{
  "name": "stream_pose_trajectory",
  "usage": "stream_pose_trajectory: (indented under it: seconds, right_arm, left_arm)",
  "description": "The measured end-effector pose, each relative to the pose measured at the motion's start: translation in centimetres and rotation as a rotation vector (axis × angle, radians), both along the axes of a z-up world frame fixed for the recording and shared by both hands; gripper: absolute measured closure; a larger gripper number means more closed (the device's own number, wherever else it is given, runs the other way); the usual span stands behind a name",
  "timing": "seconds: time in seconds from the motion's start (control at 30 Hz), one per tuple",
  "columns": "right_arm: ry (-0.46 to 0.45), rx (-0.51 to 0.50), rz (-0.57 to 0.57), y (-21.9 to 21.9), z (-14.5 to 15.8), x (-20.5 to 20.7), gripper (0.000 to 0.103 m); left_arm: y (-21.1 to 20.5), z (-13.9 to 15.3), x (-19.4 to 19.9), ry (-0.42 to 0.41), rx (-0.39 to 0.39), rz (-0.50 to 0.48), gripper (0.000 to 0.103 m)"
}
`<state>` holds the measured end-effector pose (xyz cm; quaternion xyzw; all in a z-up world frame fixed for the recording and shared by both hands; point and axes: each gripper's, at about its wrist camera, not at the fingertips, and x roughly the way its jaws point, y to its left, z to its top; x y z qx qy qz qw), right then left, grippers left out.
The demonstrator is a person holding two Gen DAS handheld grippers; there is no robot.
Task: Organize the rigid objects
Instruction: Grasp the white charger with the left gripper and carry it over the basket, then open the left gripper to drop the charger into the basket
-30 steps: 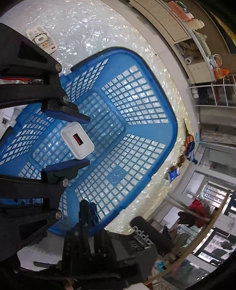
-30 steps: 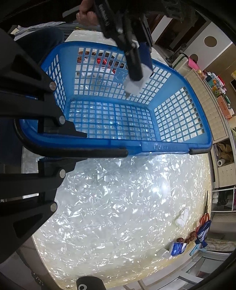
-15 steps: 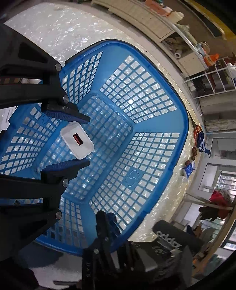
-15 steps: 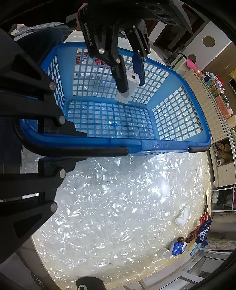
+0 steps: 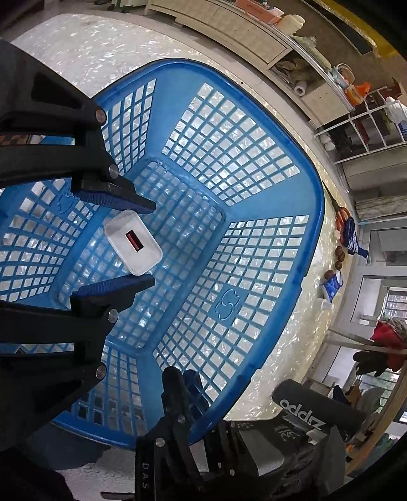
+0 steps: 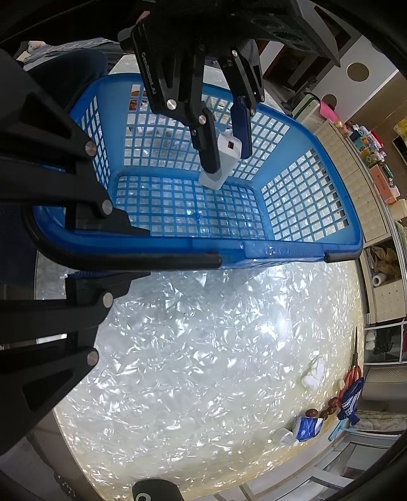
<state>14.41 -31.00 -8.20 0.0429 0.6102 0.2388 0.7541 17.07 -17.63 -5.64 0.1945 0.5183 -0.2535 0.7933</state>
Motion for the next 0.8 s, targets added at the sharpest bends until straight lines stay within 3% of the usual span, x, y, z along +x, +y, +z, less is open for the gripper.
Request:
stream_pose_trajectory:
  seconds: [0.2, 0.47, 0.8]
  right_arm:
    - [0.001, 0.005, -0.004, 0.0, 0.0, 0.1, 0.088]
    - [0.002, 0.013, -0.010, -0.1, 0.0, 0.2, 0.088]
    - [0.002, 0.013, -0.012, -0.3, 0.0, 0.0, 0.088]
  left_arm:
    - [-0.3, -0.4, 0.0, -0.012, 0.039, 0.007, 0.058]
    - [-0.4, 0.8, 0.3, -0.081, 0.086, 0.036, 0.021]
    - [2.3, 5.3, 0.5, -0.147, 0.091, 0.135, 0.016]
